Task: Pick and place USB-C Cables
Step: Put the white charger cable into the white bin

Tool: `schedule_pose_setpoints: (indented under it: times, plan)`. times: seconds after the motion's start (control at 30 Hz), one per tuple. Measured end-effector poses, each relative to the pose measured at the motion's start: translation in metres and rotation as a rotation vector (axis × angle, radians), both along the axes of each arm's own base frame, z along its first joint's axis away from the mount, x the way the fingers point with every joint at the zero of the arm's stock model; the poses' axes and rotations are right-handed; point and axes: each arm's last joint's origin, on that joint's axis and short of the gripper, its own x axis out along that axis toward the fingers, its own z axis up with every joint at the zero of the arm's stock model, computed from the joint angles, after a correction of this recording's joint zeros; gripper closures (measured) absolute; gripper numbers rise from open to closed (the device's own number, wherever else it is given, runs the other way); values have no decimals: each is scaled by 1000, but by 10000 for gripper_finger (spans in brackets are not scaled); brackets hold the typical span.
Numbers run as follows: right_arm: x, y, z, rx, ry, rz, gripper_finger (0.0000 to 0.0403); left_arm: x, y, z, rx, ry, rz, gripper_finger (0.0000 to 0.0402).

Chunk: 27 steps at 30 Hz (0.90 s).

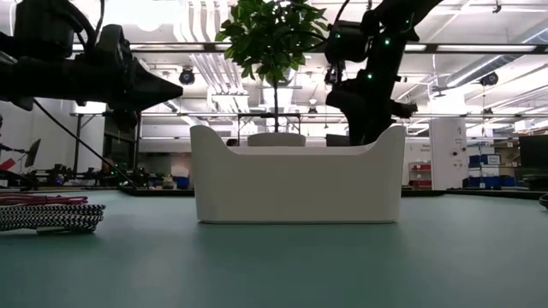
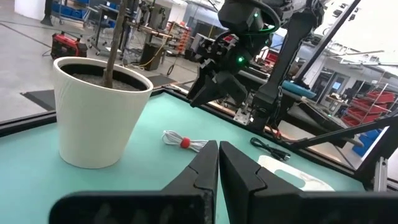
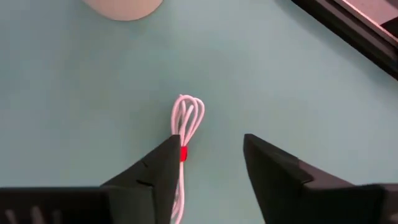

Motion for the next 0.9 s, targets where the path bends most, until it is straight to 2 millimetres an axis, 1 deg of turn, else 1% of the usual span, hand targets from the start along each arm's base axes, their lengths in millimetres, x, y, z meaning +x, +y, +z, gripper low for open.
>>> schedule_pose_setpoints:
  times: [0.17,0.37,0.53,0.67,0.8,0.9]
  plan:
    - [0,0,0,0,0,-4,200,-1,0,2,0,-13,17,402]
    - [1,0,-8,4,-2,-15,195,-2,0,8,4,-60,22,402]
    - [-4,2,-22,19,2,-49,195,-3,0,14,72,-99,30,402]
    - [-7,4,-36,24,-16,-57,195,-3,0,15,85,-110,32,402]
    - [-7,8,-48,75,-75,-49,195,-3,0,16,86,-116,33,402]
    - [-6,13,-56,76,-110,-36,195,-4,1,16,84,-115,58,402]
